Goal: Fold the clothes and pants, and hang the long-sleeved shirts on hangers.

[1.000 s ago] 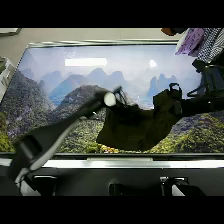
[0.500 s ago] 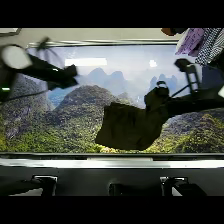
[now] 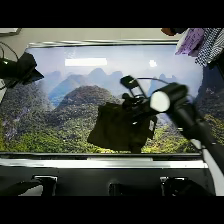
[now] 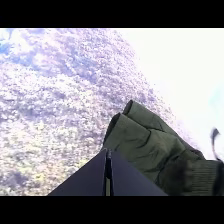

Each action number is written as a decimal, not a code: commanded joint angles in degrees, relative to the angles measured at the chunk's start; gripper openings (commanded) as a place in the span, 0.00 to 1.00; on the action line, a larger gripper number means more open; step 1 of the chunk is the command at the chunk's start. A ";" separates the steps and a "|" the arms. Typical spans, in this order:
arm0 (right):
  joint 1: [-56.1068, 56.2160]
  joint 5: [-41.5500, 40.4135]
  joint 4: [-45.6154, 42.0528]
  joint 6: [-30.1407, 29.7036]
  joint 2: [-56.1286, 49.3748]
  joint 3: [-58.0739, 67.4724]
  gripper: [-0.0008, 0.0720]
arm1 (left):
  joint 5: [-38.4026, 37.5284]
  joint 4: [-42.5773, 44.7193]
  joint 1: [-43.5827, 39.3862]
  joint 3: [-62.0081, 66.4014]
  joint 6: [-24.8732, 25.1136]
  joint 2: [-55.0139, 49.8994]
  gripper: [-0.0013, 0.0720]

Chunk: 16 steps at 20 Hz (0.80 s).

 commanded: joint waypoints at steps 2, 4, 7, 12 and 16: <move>7.41 -8.07 -0.94 5.70 -5.40 0.00 0.08 | -0.33 -0.59 0.85 -1.07 0.55 0.33 0.04; 9.16 -11.76 -0.76 7.54 -7.06 0.00 0.08 | -0.22 -0.59 0.85 -2.12 0.55 0.33 0.04; 10.32 -17.57 0.63 9.79 -10.27 0.00 0.17 | -0.02 -0.74 0.85 -4.09 0.61 0.35 0.04; 10.21 -23.37 10.75 11.19 -12.11 0.02 0.80 | 0.83 -1.31 0.87 -6.12 1.92 0.35 0.03; 9.46 -18.47 11.52 14.08 -4.20 1.01 0.88 | 1.77 -2.69 0.72 -6.12 3.89 0.35 0.04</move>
